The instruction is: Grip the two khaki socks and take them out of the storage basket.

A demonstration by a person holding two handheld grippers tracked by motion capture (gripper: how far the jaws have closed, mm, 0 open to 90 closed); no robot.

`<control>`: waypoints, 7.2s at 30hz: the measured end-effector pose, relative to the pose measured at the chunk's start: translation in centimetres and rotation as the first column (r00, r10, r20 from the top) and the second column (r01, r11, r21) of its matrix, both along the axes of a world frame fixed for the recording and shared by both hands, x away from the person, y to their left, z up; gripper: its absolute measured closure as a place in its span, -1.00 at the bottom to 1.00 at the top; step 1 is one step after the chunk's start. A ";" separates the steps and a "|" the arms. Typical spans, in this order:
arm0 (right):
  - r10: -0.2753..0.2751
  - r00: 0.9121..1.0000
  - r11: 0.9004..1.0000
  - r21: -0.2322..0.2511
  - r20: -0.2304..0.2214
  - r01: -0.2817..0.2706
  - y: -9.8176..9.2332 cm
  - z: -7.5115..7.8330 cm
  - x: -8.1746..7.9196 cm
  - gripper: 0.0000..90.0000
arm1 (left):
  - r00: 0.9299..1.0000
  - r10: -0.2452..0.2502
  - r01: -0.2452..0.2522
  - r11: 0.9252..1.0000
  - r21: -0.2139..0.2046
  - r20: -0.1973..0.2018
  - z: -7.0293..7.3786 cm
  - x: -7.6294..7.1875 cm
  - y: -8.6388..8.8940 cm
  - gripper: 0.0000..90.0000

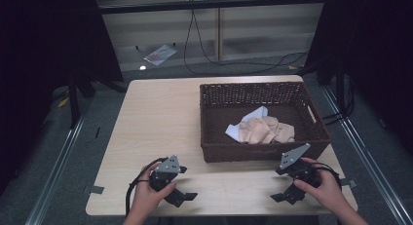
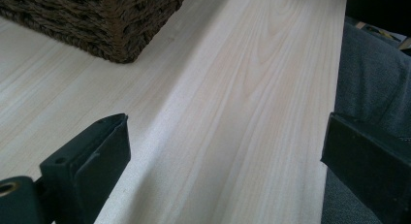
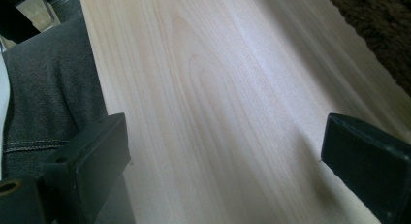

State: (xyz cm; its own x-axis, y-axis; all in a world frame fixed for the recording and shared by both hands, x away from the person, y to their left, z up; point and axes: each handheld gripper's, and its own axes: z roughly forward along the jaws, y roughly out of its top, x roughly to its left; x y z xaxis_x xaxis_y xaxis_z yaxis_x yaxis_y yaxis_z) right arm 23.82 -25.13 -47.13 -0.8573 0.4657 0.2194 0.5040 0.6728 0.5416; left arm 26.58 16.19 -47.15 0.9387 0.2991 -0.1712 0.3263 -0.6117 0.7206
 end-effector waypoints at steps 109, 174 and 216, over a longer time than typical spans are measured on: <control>-0.088 0.993 0.975 -0.211 -0.082 0.069 2.0 9.6 13.5 -0.93 | 0.999 -0.020 0.020 1.000 0.019 -0.038 -0.2 0.3 0.0 -0.93; -0.225 0.968 0.959 -0.198 -0.108 0.201 1.0 12.2 15.8 0.96 | 0.999 -0.013 0.013 1.000 0.009 -0.040 -0.3 0.4 -0.1 -0.93; -0.061 0.995 0.988 -0.146 -0.078 0.049 1.2 20.3 11.3 0.95 | 0.999 -0.011 0.012 1.000 0.014 -0.046 -0.4 0.3 -0.2 -0.93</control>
State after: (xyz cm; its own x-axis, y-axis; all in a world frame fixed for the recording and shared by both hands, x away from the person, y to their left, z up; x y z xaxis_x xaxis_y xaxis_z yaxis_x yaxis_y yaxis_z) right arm 35.12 -23.95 -26.83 -0.8115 0.5431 0.2156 0.5810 0.7108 0.3964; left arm 26.93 16.00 -47.60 0.9334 0.2909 -0.2101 0.3518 -0.6261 0.6959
